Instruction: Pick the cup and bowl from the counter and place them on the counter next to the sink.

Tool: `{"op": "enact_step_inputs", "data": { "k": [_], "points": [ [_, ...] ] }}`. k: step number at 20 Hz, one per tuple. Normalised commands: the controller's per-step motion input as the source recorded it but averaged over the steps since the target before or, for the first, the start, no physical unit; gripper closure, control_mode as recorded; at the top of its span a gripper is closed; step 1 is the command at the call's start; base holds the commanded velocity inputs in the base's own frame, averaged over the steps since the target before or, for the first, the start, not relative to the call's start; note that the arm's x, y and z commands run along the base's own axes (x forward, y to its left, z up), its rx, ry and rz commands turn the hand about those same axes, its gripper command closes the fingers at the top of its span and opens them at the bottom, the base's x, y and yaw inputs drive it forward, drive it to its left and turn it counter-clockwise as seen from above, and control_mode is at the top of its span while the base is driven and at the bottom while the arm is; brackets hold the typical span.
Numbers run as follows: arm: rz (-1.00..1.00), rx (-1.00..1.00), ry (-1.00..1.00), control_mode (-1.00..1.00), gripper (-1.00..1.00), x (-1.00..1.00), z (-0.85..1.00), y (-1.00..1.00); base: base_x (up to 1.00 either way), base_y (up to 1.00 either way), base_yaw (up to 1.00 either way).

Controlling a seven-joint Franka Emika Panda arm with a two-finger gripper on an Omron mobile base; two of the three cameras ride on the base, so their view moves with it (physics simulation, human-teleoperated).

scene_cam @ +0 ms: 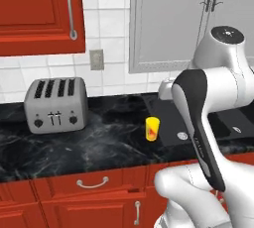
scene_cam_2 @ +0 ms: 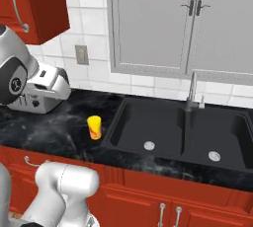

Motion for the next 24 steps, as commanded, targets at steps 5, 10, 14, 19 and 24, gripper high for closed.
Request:
{"op": "enact_step_inputs", "data": {
  "k": [5, 10, 14, 19, 24],
  "points": [
    [0.00, 0.00, 0.00, 1.00, -1.00, 0.00, 0.00, 0.00, -0.41, 0.15, 0.20],
    [0.00, 0.00, 0.00, 1.00, -1.00, 0.00, 0.00, 0.00, 0.18, 0.00, 0.52],
    [0.00, 0.00, 0.00, 1.00, -1.00, 0.00, 0.00, 0.00, 0.30, 0.00, 0.95],
    [0.00, 0.00, 0.00, 1.00, -1.00, 0.00, 0.00, 0.00, 0.02, 0.00, 1.00],
    [0.00, 0.00, 0.00, 1.00, -1.00, 0.00, 0.00, 0.00, 0.00, 0.00, 1.00]
  ]
}}
